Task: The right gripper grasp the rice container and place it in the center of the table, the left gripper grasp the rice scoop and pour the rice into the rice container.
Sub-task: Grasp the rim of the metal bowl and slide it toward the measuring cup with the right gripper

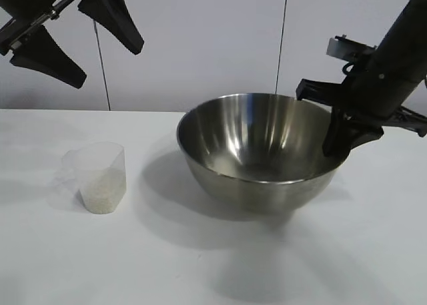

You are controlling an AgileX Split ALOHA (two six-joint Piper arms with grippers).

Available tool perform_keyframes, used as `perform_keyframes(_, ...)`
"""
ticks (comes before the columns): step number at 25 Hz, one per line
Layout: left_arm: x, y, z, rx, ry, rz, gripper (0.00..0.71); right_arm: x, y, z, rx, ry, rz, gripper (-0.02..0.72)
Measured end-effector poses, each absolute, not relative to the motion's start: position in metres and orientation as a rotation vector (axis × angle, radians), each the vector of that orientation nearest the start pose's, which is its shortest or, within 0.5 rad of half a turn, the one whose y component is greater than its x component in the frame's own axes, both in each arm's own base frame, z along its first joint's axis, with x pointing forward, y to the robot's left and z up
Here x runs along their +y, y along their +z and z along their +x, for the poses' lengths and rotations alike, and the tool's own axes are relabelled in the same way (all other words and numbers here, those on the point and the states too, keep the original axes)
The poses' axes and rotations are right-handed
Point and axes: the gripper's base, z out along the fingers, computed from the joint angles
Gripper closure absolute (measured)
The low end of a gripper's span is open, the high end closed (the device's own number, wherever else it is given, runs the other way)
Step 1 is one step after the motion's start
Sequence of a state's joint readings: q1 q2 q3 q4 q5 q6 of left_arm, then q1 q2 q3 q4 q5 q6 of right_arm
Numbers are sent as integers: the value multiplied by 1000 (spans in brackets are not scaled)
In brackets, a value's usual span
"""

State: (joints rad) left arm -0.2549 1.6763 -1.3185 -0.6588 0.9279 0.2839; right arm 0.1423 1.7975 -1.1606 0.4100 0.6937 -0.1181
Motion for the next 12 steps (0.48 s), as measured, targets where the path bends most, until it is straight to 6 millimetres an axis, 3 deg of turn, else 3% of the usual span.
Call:
perform_keyframes(7, -132, 284, 330, 2641, -813, 311, 60, 106, 186, 346, 2812, 474, -96, 692)
perform_keyframes(12, -132, 284, 330, 2641, -813, 311, 60, 117, 173, 347, 2828, 469, -126, 692)
